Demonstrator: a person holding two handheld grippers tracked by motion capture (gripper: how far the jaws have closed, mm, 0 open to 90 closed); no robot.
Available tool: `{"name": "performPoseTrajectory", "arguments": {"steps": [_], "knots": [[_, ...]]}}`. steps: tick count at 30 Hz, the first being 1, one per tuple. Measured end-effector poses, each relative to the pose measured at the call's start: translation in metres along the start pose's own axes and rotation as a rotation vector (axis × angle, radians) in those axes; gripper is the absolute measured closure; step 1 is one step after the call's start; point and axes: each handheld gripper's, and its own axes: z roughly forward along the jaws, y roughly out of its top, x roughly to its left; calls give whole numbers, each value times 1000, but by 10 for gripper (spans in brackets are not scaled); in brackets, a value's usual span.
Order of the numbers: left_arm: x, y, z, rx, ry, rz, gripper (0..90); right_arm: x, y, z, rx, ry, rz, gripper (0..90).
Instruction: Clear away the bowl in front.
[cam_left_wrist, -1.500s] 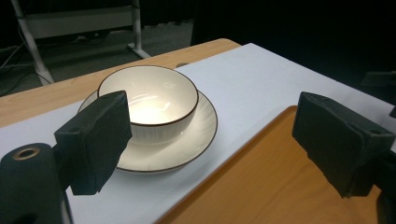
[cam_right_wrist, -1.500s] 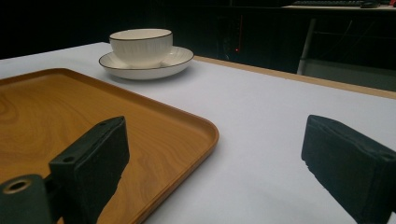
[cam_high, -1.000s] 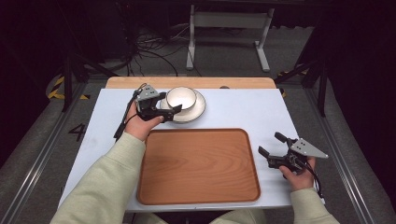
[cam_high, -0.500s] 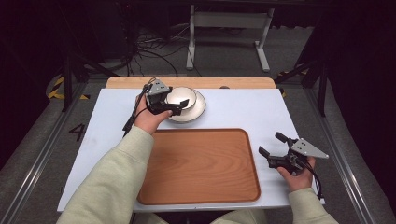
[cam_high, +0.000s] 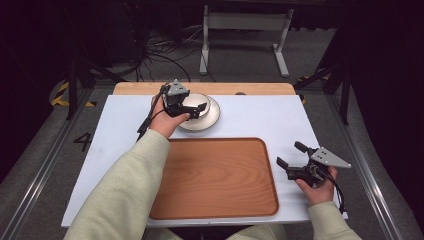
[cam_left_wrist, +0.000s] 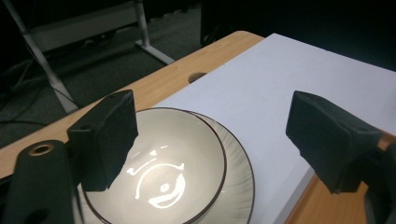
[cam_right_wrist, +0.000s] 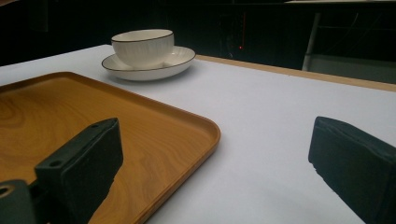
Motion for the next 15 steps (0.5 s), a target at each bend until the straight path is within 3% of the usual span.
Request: {"name": "performPoseTrajectory", "arguments": {"steps": [3,9,11,15], "knots": [[0,0,5,61,4,41,220,0,0,0,3,1,3,36],[-2,-1,18,134,-10,71,259,0,0,1,11,3,-3,37],[-1,-3,21,173,9,51,293,1,0,1,14,2,-5,40],[3,-7,29,195,-29,31,340,1,1,1,17,2,-3,57]]}}
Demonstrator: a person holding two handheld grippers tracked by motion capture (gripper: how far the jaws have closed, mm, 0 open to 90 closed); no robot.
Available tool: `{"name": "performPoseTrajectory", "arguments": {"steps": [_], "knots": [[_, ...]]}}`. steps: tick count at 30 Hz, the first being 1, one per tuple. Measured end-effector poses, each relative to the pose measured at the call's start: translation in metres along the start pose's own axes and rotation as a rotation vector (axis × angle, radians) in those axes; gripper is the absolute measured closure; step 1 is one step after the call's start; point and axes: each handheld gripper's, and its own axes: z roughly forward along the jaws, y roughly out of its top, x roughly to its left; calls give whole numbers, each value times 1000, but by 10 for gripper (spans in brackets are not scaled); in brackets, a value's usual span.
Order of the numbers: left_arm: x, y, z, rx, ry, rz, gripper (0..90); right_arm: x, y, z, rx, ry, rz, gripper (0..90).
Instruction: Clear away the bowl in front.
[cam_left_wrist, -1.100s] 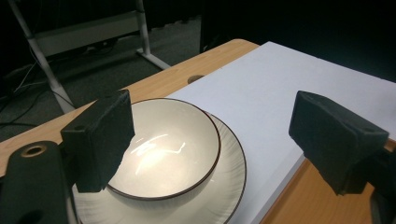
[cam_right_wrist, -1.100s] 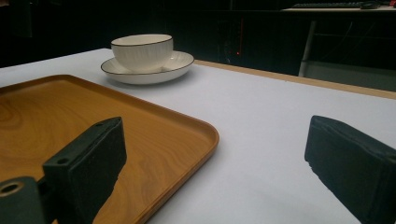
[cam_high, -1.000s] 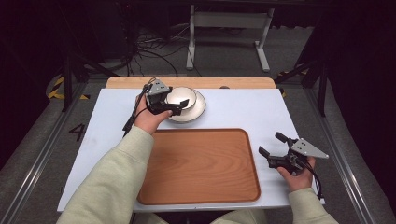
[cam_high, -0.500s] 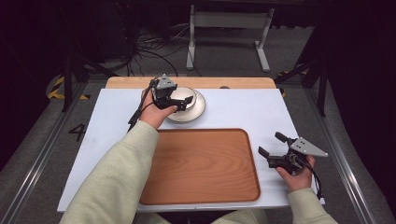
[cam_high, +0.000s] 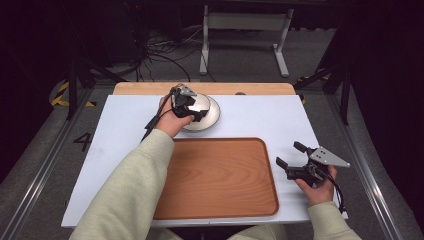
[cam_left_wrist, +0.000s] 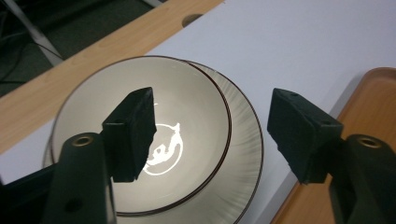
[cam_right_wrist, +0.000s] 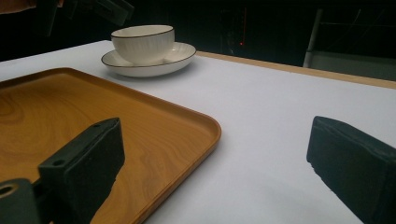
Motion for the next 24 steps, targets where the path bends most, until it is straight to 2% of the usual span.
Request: {"name": "performPoseTrajectory", "arguments": {"steps": [3,12,15,24], "knots": [[3,-2,3,21,-31,15,372,0,0,0,1,-3,-5,59],[6,-9,13,96,-57,61,501,0,0,1,6,-2,-2,67],[3,-11,21,141,-50,99,547,0,0,1,7,-2,-1,68],[3,-16,34,184,-22,123,628,0,0,1,12,-2,-1,72]]}}
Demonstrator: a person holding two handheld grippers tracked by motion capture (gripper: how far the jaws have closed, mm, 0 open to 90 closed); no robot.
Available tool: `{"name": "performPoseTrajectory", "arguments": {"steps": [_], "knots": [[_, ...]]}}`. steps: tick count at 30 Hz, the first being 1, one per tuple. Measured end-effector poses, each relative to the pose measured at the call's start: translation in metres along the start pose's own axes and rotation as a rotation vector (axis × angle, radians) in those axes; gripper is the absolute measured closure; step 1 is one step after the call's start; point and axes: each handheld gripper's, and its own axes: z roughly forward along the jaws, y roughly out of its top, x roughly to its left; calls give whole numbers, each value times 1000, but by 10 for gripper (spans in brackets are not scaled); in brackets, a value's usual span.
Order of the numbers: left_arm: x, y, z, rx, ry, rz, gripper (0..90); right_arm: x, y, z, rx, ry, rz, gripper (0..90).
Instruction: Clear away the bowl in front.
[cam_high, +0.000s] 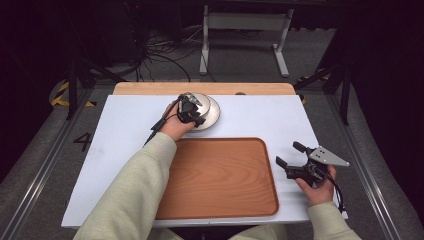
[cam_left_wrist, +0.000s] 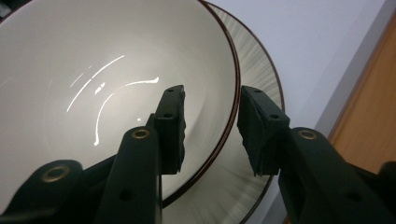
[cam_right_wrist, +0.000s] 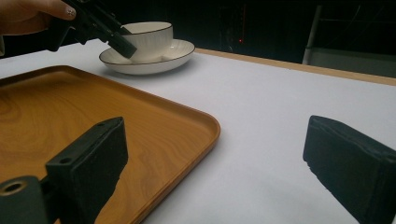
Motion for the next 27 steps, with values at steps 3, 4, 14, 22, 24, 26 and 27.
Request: {"name": "performPoseTrajectory", "arguments": {"steps": [3,4,14,22,24,26,27], "knots": [[0,-1,3,3,16,7,641,0,0,0,1,-5,-2,78],[2,-1,3,3,7,7,650,0,0,0,1,-6,-2,78],[-2,1,6,-3,7,52,798,0,0,1,2,-9,-3,78],[-4,6,5,34,25,110,821,0,0,0,1,-11,3,77],[-4,7,6,36,25,116,821,0,0,0,2,-11,2,78],[-4,7,6,36,29,120,821,0,0,0,2,-11,2,78],[-4,7,5,38,29,122,822,0,0,0,3,-11,2,78]]}}
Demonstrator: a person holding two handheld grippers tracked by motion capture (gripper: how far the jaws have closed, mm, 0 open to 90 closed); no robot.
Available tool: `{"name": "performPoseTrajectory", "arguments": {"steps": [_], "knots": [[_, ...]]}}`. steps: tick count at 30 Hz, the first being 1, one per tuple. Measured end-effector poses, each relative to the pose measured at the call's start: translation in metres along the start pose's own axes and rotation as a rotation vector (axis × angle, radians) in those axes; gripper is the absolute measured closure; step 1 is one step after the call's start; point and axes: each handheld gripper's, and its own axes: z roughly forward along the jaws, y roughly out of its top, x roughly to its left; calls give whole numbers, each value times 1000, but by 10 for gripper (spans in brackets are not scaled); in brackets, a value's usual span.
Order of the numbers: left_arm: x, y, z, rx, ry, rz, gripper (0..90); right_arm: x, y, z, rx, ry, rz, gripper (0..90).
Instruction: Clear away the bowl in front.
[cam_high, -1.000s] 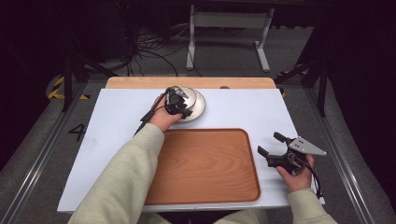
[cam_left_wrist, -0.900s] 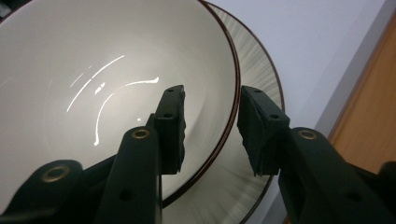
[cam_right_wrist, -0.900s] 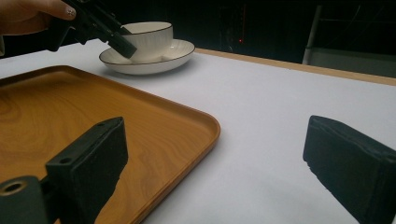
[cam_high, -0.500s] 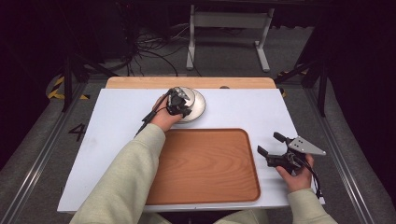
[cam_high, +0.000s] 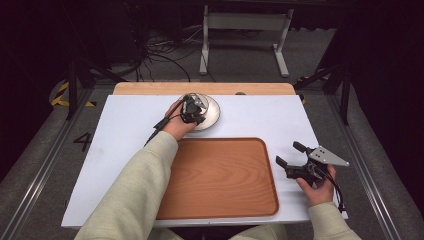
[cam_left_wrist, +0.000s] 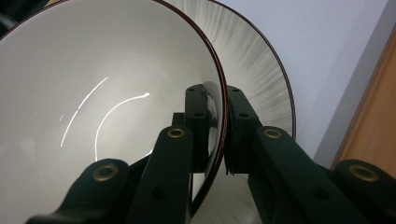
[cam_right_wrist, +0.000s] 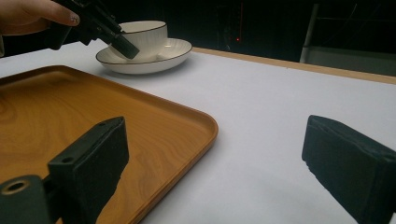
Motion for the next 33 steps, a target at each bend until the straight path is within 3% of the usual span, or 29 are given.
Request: {"name": "performPoseTrajectory", "arguments": {"steps": [10,14,21,24,33], "knots": [[-3,2,-1,10,31,27,824,0,0,0,-1,-2,3,79],[-4,3,-2,-1,27,16,823,0,0,0,-1,-2,5,79],[-8,9,-15,-27,10,13,813,0,0,0,0,-3,7,81],[-9,11,-20,-28,30,30,814,0,0,0,1,-2,8,81],[-12,14,-44,-63,25,26,813,0,0,1,8,-3,7,86]]}}
